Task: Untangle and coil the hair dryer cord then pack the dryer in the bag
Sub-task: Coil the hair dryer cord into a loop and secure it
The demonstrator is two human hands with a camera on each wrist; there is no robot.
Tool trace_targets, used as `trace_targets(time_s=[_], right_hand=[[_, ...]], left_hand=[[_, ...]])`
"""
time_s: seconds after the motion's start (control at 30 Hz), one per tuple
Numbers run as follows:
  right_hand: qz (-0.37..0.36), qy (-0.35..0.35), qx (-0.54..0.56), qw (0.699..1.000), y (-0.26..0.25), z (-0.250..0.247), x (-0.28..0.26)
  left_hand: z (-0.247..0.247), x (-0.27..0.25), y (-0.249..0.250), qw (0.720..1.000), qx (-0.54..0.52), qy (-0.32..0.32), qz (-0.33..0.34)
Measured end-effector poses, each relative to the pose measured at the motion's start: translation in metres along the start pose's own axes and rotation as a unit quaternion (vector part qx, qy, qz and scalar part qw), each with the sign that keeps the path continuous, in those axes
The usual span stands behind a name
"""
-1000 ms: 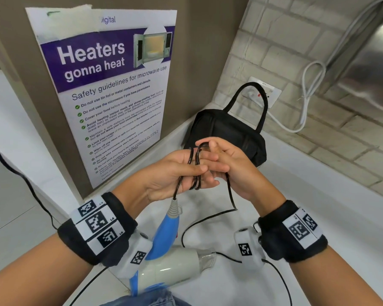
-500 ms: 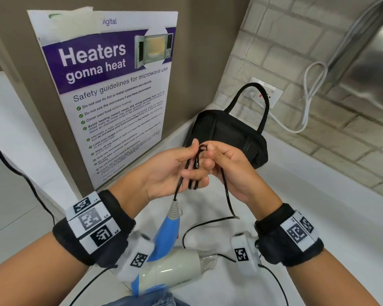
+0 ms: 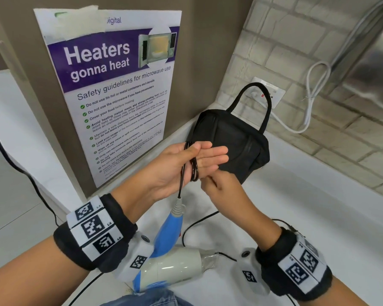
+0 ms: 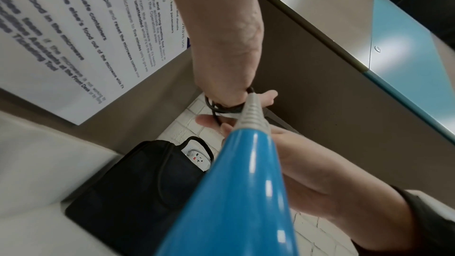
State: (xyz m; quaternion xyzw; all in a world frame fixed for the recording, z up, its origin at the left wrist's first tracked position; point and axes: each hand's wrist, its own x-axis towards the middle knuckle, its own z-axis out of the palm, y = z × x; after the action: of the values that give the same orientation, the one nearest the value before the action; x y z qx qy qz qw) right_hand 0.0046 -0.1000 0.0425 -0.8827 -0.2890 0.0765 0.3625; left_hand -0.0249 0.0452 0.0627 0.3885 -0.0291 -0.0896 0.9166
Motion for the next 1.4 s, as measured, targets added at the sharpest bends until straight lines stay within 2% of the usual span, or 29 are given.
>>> trace_targets(time_s=[0.17,0.3,0.43,0.57,0.67,0.77,0.87,1.07,1.1,1.13,1.17,1.2,1.23,1.27,1.3,1.33,1.37,1.4], right_hand=[[-0.095,-0.030,-0.125,0.987,-0.007,0.015,-0.024],[-0.110,0.019,-0.139,0.984,-0.013,0.004,-0.036],[-0.137,0.072,-0.201,0.967,-0.024,-0.015,-0.030],[-0.150,0.135,-0.145,0.969,-0.033,-0.042,-0.010],[-0.127,0.150,-0.104,0.975,-0.038,-0.056,0.009],[-0.095,0.131,-0.039,0.986,-0.041,-0.059,0.023],[-0.076,0.118,0.028,0.990,-0.041,-0.063,0.032],[-0.067,0.079,0.084,0.991,-0.020,-0.043,0.045],[-0.069,0.058,0.111,0.990,-0.014,-0.047,0.039],[-0.070,0.008,0.150,0.986,-0.012,-0.040,0.038],[-0.057,-0.021,0.156,0.986,-0.013,-0.026,0.035],[0.020,0.014,0.091,0.996,-0.007,-0.017,0.041],[0.104,0.056,-0.064,0.991,0.003,-0.008,0.050],[0.153,0.111,-0.099,0.977,0.001,0.020,0.065],[0.218,0.214,-0.204,0.930,-0.005,0.039,0.068],[0.231,0.194,-0.225,0.926,-0.011,0.040,0.067],[0.210,0.069,-0.183,0.958,-0.011,0.030,0.052],[0.178,-0.033,-0.144,0.973,-0.008,0.009,0.022]], left_hand=[[-0.006,0.007,-0.004,0.999,-0.008,0.006,0.039],[-0.014,0.010,0.000,0.998,0.019,0.027,0.048],[-0.011,0.009,-0.001,0.997,0.060,0.026,0.043],[-0.006,0.007,-0.003,0.993,0.115,0.002,0.022],[-0.001,0.002,-0.001,0.991,0.124,-0.053,-0.008],[0.003,-0.003,0.002,0.988,0.118,-0.097,-0.037],[0.002,-0.006,0.003,0.990,0.093,-0.087,-0.058],[-0.001,-0.009,0.001,0.990,0.087,-0.102,-0.042],[-0.001,-0.008,0.000,0.991,0.086,-0.100,-0.036],[-0.001,-0.008,-0.001,0.992,0.078,-0.099,-0.031],[-0.001,-0.008,-0.002,0.993,0.065,-0.098,-0.024],[-0.002,-0.008,-0.004,0.994,0.049,-0.096,-0.015],[-0.002,-0.007,-0.007,0.995,0.035,-0.093,-0.005],[-0.003,-0.006,-0.009,0.996,0.026,-0.088,0.004],[-0.004,-0.005,-0.011,0.997,0.019,-0.080,0.011],[-0.006,-0.004,-0.013,0.997,0.013,-0.071,0.017],[-0.007,-0.003,-0.014,0.998,0.008,-0.060,0.024],[-0.008,-0.002,-0.014,0.998,0.003,-0.050,0.029]])
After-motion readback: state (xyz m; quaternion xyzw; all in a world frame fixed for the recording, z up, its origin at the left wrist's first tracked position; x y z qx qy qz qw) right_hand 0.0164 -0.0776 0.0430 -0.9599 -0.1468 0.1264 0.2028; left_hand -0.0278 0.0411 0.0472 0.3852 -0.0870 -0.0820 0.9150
